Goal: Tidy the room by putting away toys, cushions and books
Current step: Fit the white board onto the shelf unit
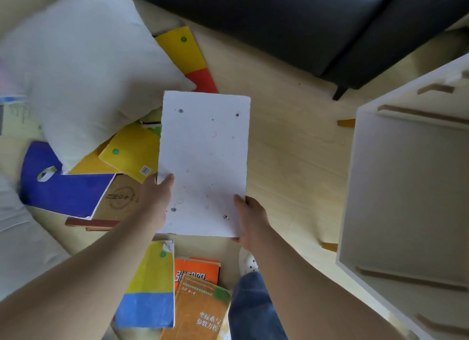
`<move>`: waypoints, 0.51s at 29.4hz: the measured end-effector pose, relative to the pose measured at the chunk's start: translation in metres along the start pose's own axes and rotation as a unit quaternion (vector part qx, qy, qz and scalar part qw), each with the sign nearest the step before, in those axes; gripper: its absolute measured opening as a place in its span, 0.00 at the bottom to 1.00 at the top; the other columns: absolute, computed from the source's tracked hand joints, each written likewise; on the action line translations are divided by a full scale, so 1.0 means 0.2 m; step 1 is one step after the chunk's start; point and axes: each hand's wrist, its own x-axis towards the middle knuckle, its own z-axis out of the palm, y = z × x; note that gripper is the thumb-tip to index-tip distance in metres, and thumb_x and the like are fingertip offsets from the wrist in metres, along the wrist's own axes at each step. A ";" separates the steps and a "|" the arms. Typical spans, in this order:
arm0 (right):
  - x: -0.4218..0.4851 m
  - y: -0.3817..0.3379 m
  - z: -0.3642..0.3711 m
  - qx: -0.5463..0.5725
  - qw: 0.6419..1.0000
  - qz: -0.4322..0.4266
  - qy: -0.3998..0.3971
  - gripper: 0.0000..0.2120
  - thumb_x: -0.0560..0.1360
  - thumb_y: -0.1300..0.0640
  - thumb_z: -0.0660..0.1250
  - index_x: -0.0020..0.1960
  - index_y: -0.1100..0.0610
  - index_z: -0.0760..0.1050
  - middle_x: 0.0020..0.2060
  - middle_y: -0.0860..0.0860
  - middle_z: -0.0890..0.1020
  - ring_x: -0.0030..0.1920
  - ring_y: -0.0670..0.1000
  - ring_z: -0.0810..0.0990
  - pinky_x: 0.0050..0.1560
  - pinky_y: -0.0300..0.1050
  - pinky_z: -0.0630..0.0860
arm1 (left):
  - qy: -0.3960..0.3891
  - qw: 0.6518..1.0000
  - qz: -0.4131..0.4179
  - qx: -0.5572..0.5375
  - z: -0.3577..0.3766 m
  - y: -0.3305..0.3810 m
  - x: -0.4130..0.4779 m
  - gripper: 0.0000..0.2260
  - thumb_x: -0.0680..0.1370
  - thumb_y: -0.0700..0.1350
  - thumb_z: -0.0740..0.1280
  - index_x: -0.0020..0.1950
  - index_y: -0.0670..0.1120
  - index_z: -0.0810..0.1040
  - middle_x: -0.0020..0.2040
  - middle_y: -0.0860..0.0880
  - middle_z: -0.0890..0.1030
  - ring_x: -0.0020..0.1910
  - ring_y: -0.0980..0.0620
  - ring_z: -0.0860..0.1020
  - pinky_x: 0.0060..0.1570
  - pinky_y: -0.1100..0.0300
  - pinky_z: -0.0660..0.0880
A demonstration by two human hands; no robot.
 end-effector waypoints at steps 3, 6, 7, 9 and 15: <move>-0.01 0.01 0.04 -0.027 1.000 -0.003 0.000 0.07 0.77 0.50 0.60 0.54 0.46 0.72 0.53 0.50 0.77 0.57 0.58 0.76 0.59 0.61 0.74 | -0.017 1.000 0.004 0.007 -0.06 -0.02 0.03 0.24 0.82 0.47 0.59 0.76 0.47 0.56 0.76 0.49 0.60 0.73 0.45 0.61 0.67 0.51 0.61; -0.01 0.03 0.10 -0.053 0.998 -0.026 0.004 0.11 0.78 0.53 0.58 0.60 0.49 0.72 0.47 0.49 0.77 0.54 0.56 0.77 0.56 0.51 0.76 | -0.012 0.996 0.042 0.074 -0.13 -0.05 0.07 0.23 0.81 0.45 0.60 0.75 0.47 0.59 0.73 0.46 0.65 0.60 0.44 0.73 0.50 0.56 0.71; -0.02 0.04 0.10 -0.067 0.997 -0.040 0.011 0.12 0.78 0.55 0.58 0.61 0.50 0.72 0.44 0.48 0.76 0.51 0.55 0.76 0.51 0.45 0.75 | -0.012 0.993 0.058 0.103 -0.14 -0.07 0.06 0.24 0.81 0.44 0.60 0.76 0.48 0.59 0.72 0.44 0.68 0.48 0.46 0.75 0.39 0.60 0.71; -0.07 0.07 0.12 -0.093 0.993 -0.063 0.019 0.14 0.78 0.59 0.57 0.63 0.53 0.70 0.44 0.49 0.75 0.48 0.53 0.73 0.44 0.42 0.69 | -0.011 0.988 0.079 0.133 -0.18 -0.11 0.03 0.25 0.79 0.40 0.59 0.76 0.48 0.58 0.70 0.42 0.69 0.32 0.53 0.71 0.27 0.63 0.65; -0.29 0.12 0.17 -0.150 0.985 -0.061 0.059 0.23 0.79 0.59 0.58 0.74 0.55 0.60 0.57 0.56 0.75 0.54 0.57 0.76 0.54 0.48 0.73 | -0.057 0.983 0.060 0.167 -0.29 -0.13 -0.12 0.20 0.78 0.40 0.61 0.70 0.43 0.68 0.69 0.43 0.71 0.43 0.48 0.78 0.37 0.59 0.73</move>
